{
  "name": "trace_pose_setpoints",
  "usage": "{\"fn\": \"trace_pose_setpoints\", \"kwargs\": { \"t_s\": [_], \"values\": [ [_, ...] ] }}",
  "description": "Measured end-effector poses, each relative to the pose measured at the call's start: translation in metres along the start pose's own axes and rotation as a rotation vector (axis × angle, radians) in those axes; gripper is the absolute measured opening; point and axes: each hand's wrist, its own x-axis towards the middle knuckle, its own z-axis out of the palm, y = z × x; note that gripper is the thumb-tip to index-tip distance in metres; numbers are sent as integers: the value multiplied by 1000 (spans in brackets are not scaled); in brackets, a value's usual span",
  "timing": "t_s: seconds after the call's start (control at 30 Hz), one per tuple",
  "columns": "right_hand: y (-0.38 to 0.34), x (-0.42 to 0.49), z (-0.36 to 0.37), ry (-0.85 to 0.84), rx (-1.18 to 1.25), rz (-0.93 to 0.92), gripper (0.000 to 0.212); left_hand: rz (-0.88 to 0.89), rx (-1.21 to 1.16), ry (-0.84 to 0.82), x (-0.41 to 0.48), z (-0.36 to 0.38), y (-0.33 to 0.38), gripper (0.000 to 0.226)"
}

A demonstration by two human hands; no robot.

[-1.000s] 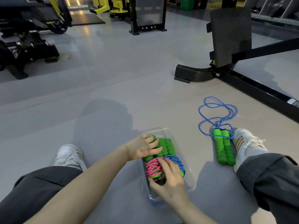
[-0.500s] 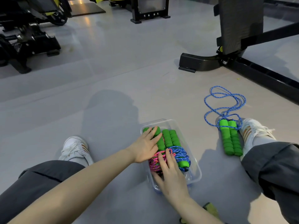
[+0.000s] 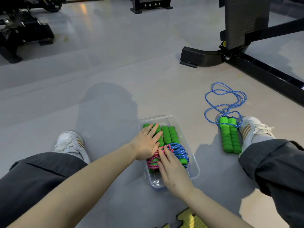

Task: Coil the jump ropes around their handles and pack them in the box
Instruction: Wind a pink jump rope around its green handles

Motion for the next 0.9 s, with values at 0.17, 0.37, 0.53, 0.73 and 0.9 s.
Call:
{"fn": "trace_pose_setpoints", "kwargs": {
  "t_s": [0.17, 0.37, 0.53, 0.73, 0.9],
  "values": [
    [13, 5, -14, -130, 110, -36, 61, -56, -128, 47, 3, 7, 12, 63],
    [34, 14, -25, -279, 207, -100, 63, -33, -175, 55, -4, 12, 8, 81],
    [46, 18, -18, -178, 270, -99, 46, -45, -223, 68, -2, 12, 8, 67],
    [52, 29, -13, -116, 264, -15, 34, -48, -232, 115, -1, 16, 11, 64],
    [48, 32, -14, -52, 278, 13, 27, -51, -242, 121, -1, 16, 12, 63]
  ]
}}
